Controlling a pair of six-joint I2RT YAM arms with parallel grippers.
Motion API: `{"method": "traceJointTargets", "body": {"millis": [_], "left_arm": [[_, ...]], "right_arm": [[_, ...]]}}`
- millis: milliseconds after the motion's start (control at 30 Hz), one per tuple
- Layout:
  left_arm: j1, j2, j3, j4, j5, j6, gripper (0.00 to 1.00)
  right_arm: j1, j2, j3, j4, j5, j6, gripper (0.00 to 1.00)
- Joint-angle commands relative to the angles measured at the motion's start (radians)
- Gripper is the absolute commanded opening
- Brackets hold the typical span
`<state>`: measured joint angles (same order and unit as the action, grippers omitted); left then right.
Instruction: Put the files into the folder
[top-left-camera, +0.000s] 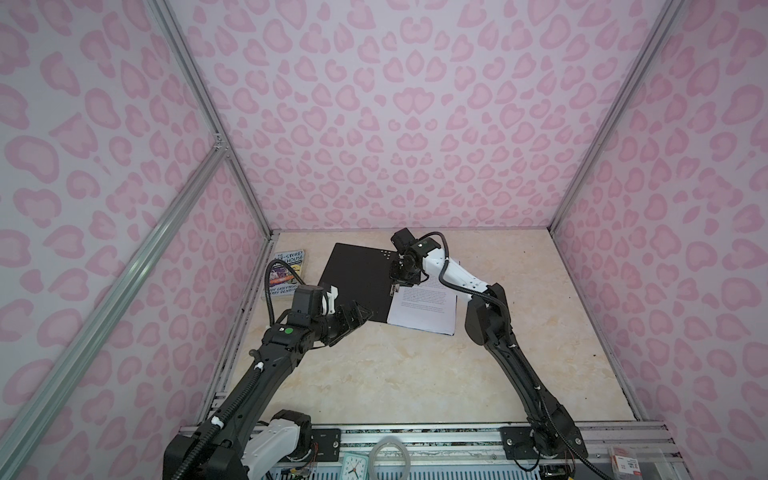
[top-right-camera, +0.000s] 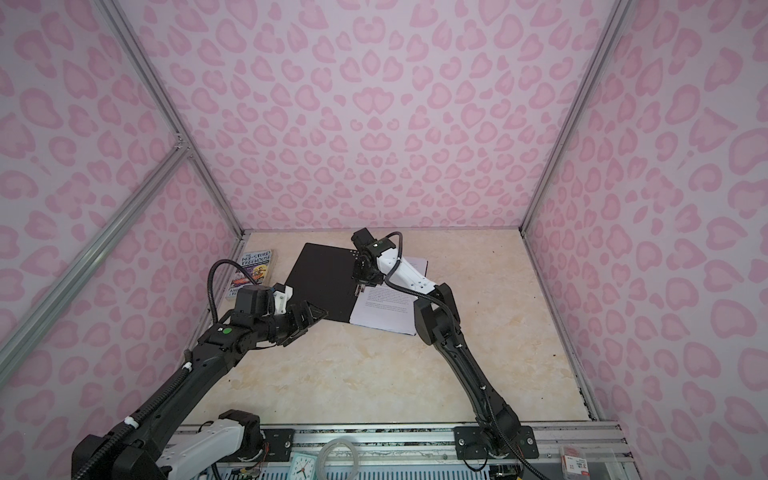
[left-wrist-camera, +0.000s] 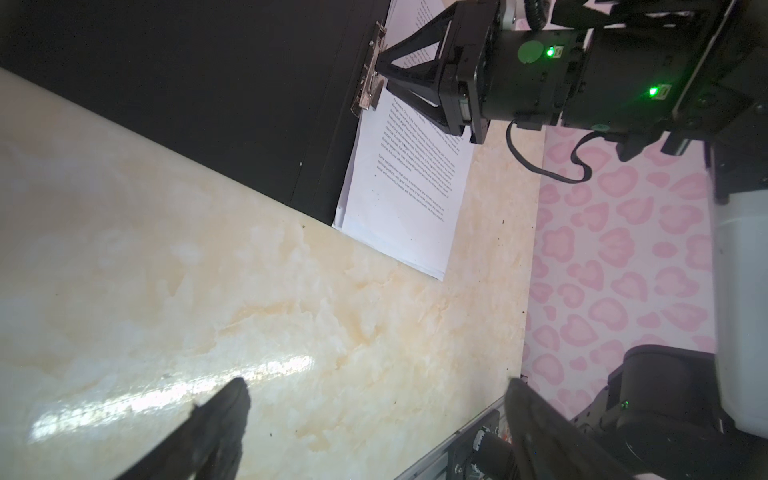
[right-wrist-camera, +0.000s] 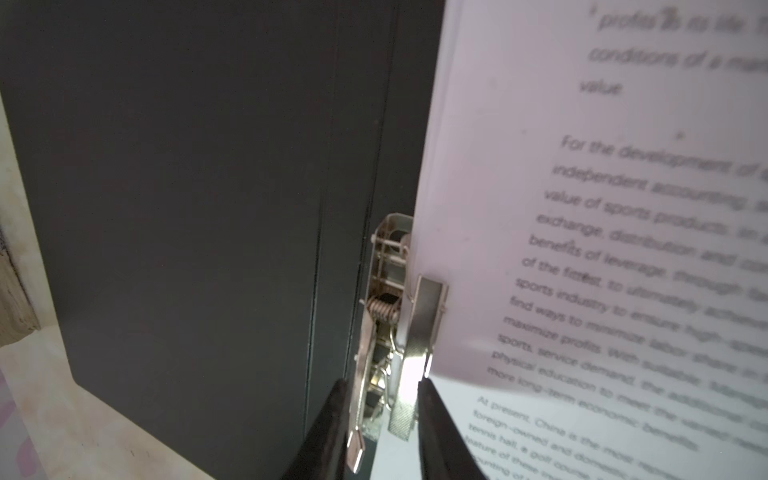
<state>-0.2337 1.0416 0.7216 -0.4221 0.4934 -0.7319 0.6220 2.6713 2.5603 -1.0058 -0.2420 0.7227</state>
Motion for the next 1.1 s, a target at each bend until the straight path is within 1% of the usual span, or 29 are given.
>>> {"method": "traceJointTargets", "body": {"millis": [0,333,467,533,667,933,1000,1067], "left_arm": [[-0.004,0.0,0.01,-0.017,-0.007,0.032,0.97],[-0.005,-0.006,0.019,-0.037,-0.01,0.048,0.97],[-0.005,-0.003,0.018,-0.037,-0.012,0.045,0.97],[-0.004,-0.003,0.015,-0.034,-0.017,0.043,0.97],[-0.005,-0.007,0.009,-0.041,-0.047,0.037,0.97],[-0.003,-0.009,0.0,-0.074,-0.101,0.052,0.97],[-0.003,-0.009,-0.008,-0.072,-0.104,0.049,0.97],[-0.003,-0.009,-0.016,-0.065,-0.104,0.044,0.97]], "right_arm": [[0.01,0.002,-0.008,0.038,0.042,0.023,0.3],[0.012,0.048,-0.008,0.031,0.046,0.037,0.22],[0.017,0.035,-0.01,-0.011,0.11,0.025,0.16],[0.015,0.016,-0.03,-0.032,0.135,0.011,0.15],[0.006,-0.057,-0.154,-0.034,0.17,-0.035,0.14],[-0.013,-0.289,-0.518,0.048,0.221,-0.12,0.13],[-0.02,-0.323,-0.563,0.063,0.228,-0.124,0.13],[-0.026,-0.323,-0.564,0.055,0.233,-0.122,0.13]]}}
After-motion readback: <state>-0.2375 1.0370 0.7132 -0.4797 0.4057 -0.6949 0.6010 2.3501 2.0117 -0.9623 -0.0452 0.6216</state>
